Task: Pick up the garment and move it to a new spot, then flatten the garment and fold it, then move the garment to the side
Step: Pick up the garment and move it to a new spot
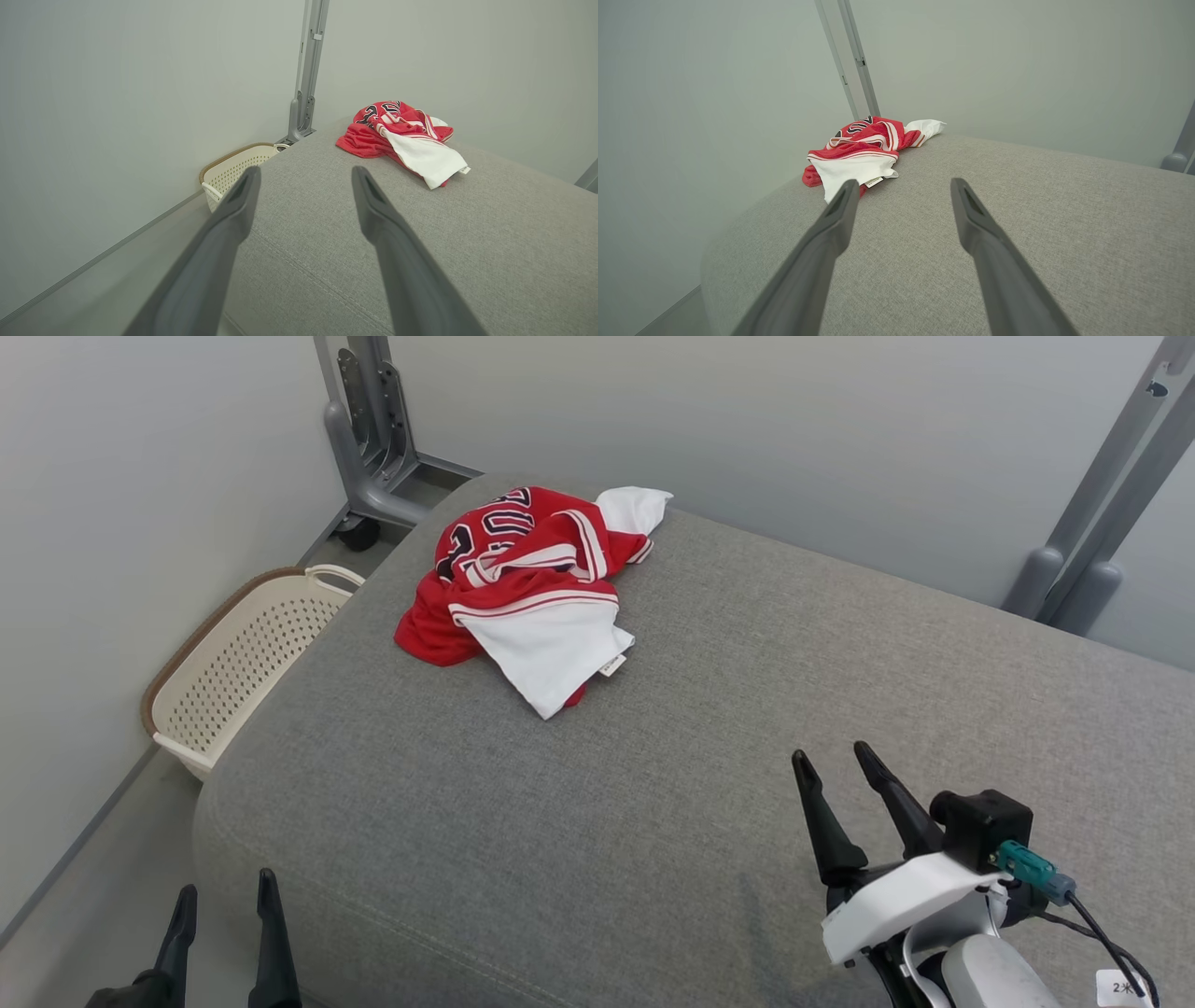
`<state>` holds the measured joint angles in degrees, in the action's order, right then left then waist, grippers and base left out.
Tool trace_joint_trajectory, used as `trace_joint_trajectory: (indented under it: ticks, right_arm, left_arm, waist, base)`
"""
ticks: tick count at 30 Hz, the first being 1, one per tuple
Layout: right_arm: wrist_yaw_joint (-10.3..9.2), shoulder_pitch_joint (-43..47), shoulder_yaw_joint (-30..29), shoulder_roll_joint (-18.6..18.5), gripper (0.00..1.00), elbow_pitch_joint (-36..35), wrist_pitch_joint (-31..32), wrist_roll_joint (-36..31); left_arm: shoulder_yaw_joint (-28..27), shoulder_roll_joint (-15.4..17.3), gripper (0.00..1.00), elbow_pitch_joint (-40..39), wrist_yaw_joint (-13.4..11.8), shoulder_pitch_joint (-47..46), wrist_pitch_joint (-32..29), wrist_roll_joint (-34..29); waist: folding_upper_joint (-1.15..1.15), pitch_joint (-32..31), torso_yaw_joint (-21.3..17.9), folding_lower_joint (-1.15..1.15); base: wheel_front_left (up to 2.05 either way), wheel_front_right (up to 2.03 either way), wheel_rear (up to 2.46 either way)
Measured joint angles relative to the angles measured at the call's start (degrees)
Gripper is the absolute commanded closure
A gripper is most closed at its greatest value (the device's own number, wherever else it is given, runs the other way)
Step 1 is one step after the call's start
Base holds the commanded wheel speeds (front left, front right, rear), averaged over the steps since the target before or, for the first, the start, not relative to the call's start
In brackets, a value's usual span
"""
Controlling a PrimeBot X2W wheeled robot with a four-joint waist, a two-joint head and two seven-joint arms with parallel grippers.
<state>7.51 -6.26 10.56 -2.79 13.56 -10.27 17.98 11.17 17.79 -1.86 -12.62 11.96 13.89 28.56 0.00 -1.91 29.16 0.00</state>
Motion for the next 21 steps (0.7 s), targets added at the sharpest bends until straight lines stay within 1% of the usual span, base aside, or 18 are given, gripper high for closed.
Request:
trace_joint_trajectory:
  ticks: [5, 7, 11, 15, 18, 21]
  right_arm:
    - [0.00, 0.0, -0.7, 0.0, 0.00, 0.6, -0.5, 0.0]
    - [0.00, 0.1, -1.4, 0.0, 0.00, 0.7, -0.9, 0.1]
    - [0.00, 0.9, -2.5, 0.0, 0.00, 0.5, -1.4, 0.0]
    - [0.00, 0.7, -3.0, 0.0, 0.00, -0.2, -1.3, -0.7]
    - [0.00, 0.4, -3.3, 0.0, 0.00, -1.1, -0.9, -1.3]
    - [0.00, -0.2, -3.6, 0.0, 0.00, -1.9, -0.6, -1.9]
  left_arm:
    - [0.2, 1.2, 0.00, -0.9, 0.0, -0.5, -1.3, -0.5]
    - [0.5, 2.0, 0.00, -1.2, 0.6, -1.7, -2.3, -0.6]
    - [1.1, 4.6, 0.00, -1.7, 2.0, -5.5, -5.0, -1.5]
    - [1.1, 8.1, 0.00, -3.4, 3.0, -11.2, -8.7, -3.2]
    - [0.8, 10.6, 0.00, -3.8, 4.7, -16.5, -11.3, -3.5]
    - [0.2, 12.3, 0.00, -3.6, 6.3, -22.2, -13.8, -3.0]
  waist:
    - [0.00, -0.2, -0.2, 0.00]
    - [0.00, -0.5, -0.4, 0.00]
    - [0.00, -1.0, -0.9, 0.00]
    - [0.00, -0.9, -2.3, 0.00]
    - [0.00, -0.3, -4.0, 0.00]
    - [0.00, 0.7, -5.9, 0.00]
  base:
    - [0.00, 0.00, 0.00]
    - [0.00, 0.00, 0.00]
    - [0.00, 0.00, 0.00]
    - [0.00, 0.00, 0.00]
    - [0.00, 0.00, 0.00]
    - [0.00, 0.00, 0.00]
